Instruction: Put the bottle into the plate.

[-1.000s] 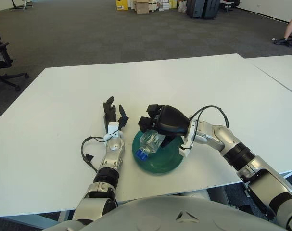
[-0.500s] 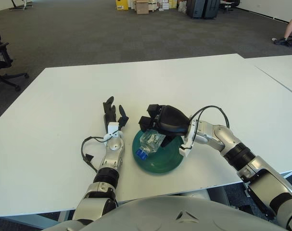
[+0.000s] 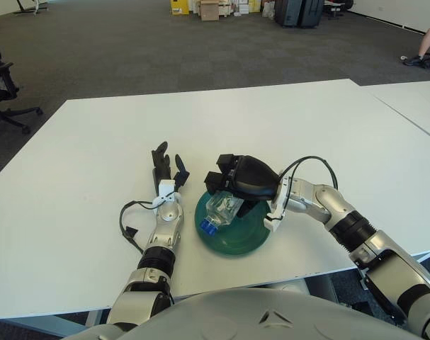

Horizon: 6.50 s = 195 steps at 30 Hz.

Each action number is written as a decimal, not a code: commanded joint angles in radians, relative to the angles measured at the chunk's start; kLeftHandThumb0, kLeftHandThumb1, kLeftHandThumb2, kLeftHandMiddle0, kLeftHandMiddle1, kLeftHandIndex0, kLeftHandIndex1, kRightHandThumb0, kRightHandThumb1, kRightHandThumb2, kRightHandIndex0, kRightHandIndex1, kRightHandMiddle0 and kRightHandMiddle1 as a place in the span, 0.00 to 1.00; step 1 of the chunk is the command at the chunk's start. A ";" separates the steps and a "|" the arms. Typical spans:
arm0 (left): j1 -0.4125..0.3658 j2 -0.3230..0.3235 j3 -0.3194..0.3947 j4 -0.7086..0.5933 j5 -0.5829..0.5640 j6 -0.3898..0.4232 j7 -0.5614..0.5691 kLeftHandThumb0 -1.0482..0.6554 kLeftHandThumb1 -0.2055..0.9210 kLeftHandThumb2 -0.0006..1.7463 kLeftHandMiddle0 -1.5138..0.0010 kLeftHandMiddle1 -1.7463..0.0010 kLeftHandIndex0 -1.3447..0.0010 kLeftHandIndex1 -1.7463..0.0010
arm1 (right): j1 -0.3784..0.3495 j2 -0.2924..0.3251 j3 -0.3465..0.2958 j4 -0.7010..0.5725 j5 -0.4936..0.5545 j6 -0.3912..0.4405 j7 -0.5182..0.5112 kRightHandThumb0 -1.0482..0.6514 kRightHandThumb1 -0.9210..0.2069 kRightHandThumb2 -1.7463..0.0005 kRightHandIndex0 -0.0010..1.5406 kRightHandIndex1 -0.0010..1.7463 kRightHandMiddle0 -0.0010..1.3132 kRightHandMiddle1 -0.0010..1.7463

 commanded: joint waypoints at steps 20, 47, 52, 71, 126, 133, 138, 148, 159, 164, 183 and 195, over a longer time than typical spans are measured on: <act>0.001 0.003 -0.003 -0.032 0.013 -0.003 0.011 0.16 1.00 0.52 0.78 1.00 1.00 0.62 | 0.004 -0.015 -0.019 -0.019 0.032 0.004 0.007 0.38 0.22 0.51 0.45 1.00 0.27 1.00; 0.017 0.001 -0.014 -0.062 0.034 -0.010 0.018 0.13 1.00 0.54 0.78 1.00 1.00 0.63 | 0.010 -0.047 -0.014 0.004 0.009 -0.011 -0.027 0.39 0.19 0.55 0.37 0.86 0.27 0.98; 0.016 0.002 -0.012 -0.060 0.034 -0.010 0.018 0.13 1.00 0.54 0.78 1.00 1.00 0.62 | 0.008 -0.046 -0.015 0.008 0.007 -0.012 -0.038 0.39 0.16 0.58 0.37 0.80 0.27 0.97; 0.015 0.003 0.000 -0.061 0.012 0.021 -0.001 0.16 1.00 0.51 0.76 0.99 1.00 0.59 | -0.010 -0.065 -0.012 0.016 -0.011 -0.030 -0.061 0.15 0.00 0.61 0.27 0.47 0.09 0.72; -0.004 0.004 0.017 -0.010 -0.023 0.029 -0.021 0.18 1.00 0.50 0.76 0.99 1.00 0.57 | -0.011 -0.072 -0.012 0.057 0.012 -0.033 -0.005 0.06 0.00 0.49 0.15 0.02 0.00 0.27; 0.027 0.006 0.005 -0.065 -0.018 0.030 -0.036 0.17 1.00 0.52 0.77 1.00 1.00 0.57 | -0.071 -0.034 -0.052 0.100 0.068 -0.026 -0.021 0.06 0.00 0.49 0.17 0.02 0.00 0.30; 0.043 0.008 -0.002 -0.095 -0.010 0.040 -0.039 0.16 1.00 0.53 0.76 1.00 1.00 0.56 | -0.085 -0.008 -0.095 0.088 0.118 -0.010 -0.028 0.07 0.00 0.50 0.19 0.03 0.00 0.31; 0.019 0.023 0.009 -0.050 -0.003 0.020 -0.028 0.15 1.00 0.53 0.76 0.99 1.00 0.54 | -0.089 0.089 -0.180 0.098 0.269 0.063 -0.046 0.07 0.00 0.51 0.20 0.03 0.00 0.34; 0.045 0.014 0.001 -0.112 0.009 0.032 -0.019 0.12 1.00 0.53 0.77 1.00 1.00 0.56 | -0.065 0.230 -0.292 0.063 0.547 0.157 0.005 0.09 0.00 0.56 0.21 0.02 0.00 0.33; 0.046 0.015 -0.002 -0.117 0.026 0.040 -0.003 0.11 1.00 0.53 0.77 1.00 1.00 0.56 | -0.128 0.259 -0.376 0.098 0.719 0.236 0.085 0.11 0.00 0.57 0.21 0.02 0.00 0.38; 0.079 0.010 -0.010 -0.166 0.040 0.045 -0.004 0.13 1.00 0.53 0.75 0.99 1.00 0.56 | -0.011 0.379 -0.509 0.069 0.932 0.325 0.128 0.21 0.00 0.59 0.18 0.00 0.00 0.39; 0.085 0.012 -0.007 -0.174 0.033 0.041 -0.014 0.14 1.00 0.52 0.75 0.99 1.00 0.55 | 0.061 0.404 -0.553 -0.023 1.072 0.497 0.228 0.26 0.00 0.54 0.24 0.03 0.00 0.41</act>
